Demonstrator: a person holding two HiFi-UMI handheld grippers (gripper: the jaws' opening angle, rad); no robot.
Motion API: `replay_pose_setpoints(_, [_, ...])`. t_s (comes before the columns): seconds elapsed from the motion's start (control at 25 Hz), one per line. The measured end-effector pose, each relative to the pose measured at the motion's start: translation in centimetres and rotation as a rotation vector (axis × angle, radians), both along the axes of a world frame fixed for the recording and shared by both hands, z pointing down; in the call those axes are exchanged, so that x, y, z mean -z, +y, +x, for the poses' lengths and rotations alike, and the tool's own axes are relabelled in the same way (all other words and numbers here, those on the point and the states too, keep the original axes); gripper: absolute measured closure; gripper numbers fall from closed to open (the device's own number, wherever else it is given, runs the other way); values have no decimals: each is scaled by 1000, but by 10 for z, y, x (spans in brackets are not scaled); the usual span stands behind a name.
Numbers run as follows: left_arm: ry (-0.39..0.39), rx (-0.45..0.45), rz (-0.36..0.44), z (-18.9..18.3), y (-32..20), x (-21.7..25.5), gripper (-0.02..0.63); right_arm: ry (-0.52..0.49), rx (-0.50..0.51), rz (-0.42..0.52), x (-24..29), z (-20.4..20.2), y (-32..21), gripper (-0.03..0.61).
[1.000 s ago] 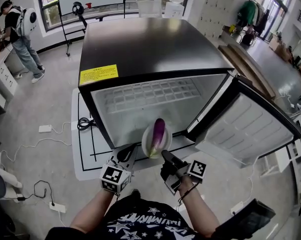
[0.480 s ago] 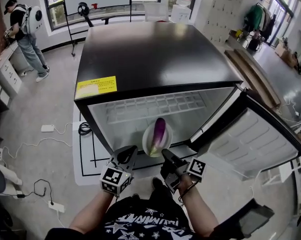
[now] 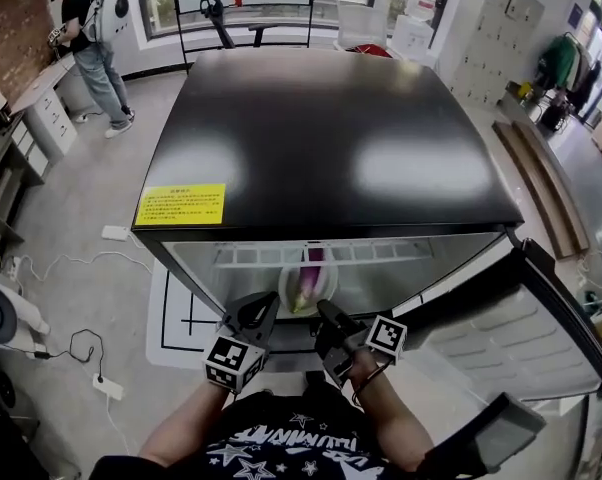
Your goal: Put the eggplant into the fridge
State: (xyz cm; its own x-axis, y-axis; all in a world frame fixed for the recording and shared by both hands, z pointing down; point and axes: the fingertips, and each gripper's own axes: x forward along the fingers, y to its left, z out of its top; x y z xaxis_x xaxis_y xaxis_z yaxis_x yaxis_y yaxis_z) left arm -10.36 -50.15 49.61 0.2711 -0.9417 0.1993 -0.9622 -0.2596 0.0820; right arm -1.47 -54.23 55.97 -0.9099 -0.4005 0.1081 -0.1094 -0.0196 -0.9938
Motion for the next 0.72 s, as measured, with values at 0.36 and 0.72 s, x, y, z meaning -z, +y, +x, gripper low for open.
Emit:
replay_pose_setpoints(0.36, [5,109,-34,-15,-10,-10,604,29,140,-17,-20,-30,-19,557])
replay_pose_setpoints(0.72, [0,180,-44,-21,-8,-15,604,33,200,-26,-24,-42,-29,557])
